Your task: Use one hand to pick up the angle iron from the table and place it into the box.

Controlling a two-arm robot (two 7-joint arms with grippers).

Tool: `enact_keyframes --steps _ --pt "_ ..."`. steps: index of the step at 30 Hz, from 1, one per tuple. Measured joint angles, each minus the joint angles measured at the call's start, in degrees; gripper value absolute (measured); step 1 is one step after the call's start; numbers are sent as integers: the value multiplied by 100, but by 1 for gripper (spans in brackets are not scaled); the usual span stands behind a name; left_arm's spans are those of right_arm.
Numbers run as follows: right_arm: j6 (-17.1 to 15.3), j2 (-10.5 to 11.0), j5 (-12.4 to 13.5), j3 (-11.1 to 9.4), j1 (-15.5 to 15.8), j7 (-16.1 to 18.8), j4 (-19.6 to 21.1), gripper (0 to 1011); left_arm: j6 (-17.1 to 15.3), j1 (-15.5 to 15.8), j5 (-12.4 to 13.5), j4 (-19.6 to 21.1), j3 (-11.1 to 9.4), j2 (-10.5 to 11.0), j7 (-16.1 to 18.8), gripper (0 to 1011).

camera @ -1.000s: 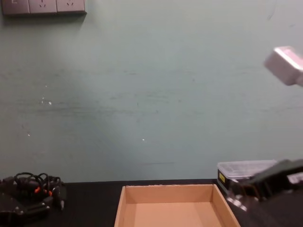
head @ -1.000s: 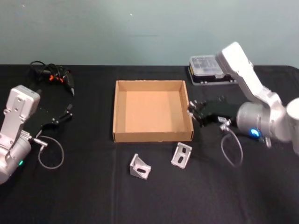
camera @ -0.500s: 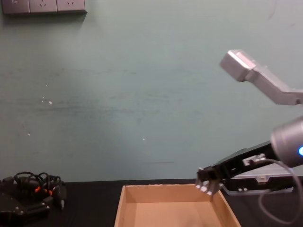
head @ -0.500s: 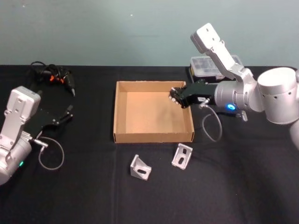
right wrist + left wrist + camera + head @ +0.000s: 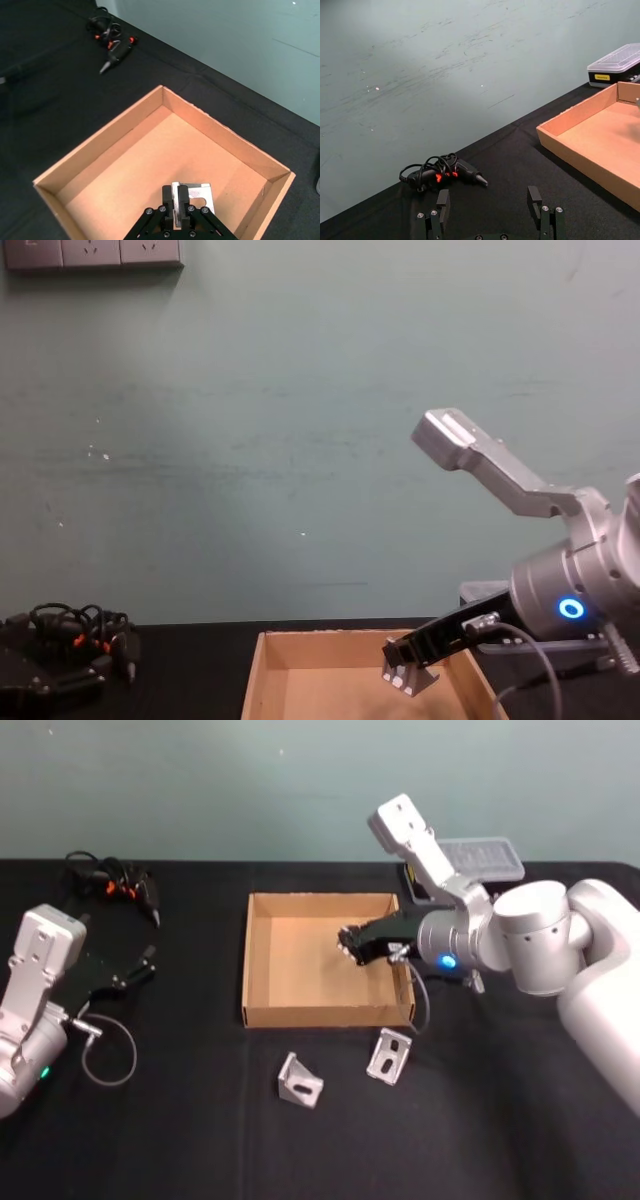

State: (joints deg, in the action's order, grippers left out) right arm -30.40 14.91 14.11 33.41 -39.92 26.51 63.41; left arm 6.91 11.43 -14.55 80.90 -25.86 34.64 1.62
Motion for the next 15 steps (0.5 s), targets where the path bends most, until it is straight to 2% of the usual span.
enact_keyframes --steps 10,15 --pt "21 -390 -206 13 -293 -62 -764 75 0 0 0 0 0 0 0 1011" --pt "17 -386 -214 14 -296 -61 -754 75 0 0 0 0 0 0 0 1011"
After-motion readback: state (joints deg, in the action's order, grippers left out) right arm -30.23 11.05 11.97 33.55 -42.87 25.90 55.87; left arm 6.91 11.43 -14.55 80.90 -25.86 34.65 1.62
